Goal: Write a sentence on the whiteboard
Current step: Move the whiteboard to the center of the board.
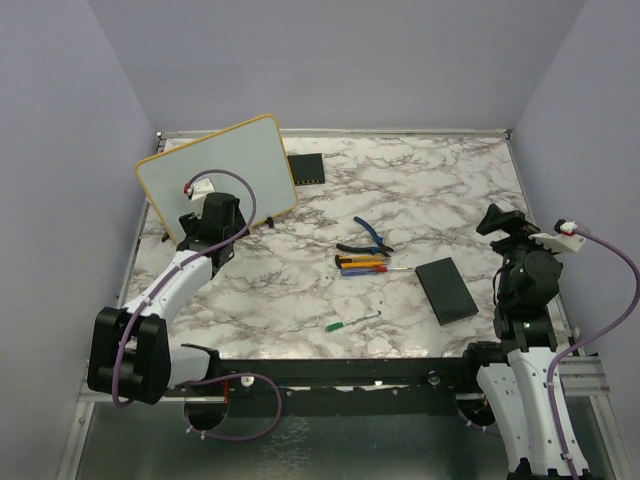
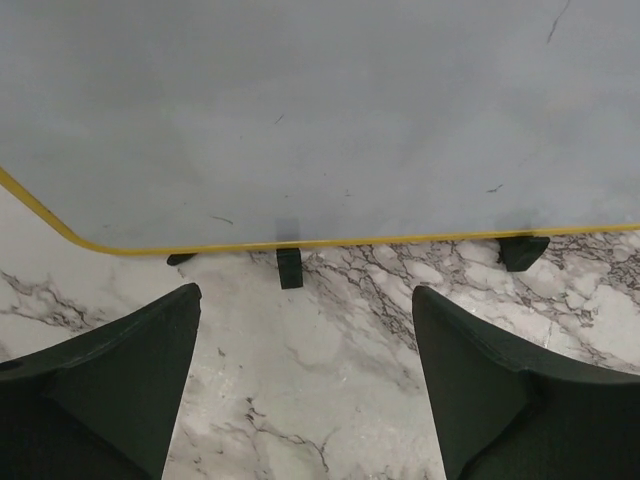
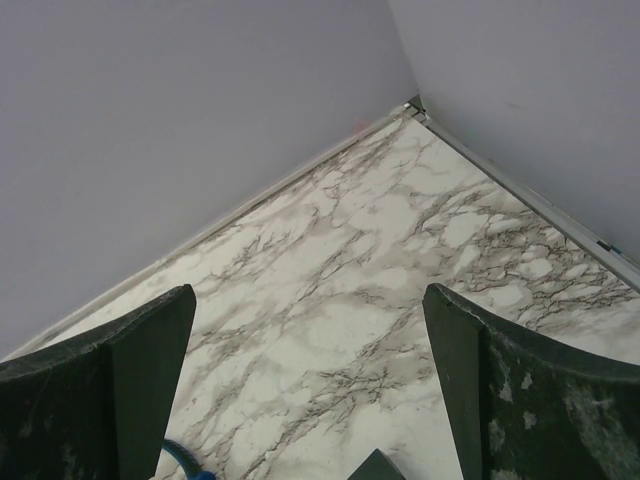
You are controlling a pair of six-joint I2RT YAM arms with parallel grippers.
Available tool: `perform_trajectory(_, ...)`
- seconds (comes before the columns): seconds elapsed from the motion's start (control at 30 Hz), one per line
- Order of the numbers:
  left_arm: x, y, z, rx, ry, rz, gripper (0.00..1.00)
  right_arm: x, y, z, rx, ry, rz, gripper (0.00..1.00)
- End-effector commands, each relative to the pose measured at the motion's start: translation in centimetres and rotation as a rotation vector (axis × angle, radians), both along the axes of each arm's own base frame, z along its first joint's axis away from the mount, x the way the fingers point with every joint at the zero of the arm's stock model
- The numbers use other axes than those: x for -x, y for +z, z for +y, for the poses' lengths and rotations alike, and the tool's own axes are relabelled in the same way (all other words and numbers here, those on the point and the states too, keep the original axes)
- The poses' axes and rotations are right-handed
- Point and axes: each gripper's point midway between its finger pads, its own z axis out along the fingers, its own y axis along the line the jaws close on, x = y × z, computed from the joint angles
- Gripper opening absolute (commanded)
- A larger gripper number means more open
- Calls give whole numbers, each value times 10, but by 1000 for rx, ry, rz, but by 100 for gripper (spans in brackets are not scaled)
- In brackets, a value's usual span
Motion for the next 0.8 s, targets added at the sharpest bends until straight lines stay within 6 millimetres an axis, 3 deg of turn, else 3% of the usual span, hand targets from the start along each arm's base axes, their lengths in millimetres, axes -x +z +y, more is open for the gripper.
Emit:
perform_trajectory(0.0,14,-27,0,51,47,53,83,2,-1,-4,-6,-22,-2,100)
perform_trajectory(0.4,9,-63,8,-55,26,178,56,3,-2,-3,-10,-17,-7,100)
perform_trajectory(0.77,-1,-70,11,-102,19,173,47,3,-4,-1,-17,-6,-11,100)
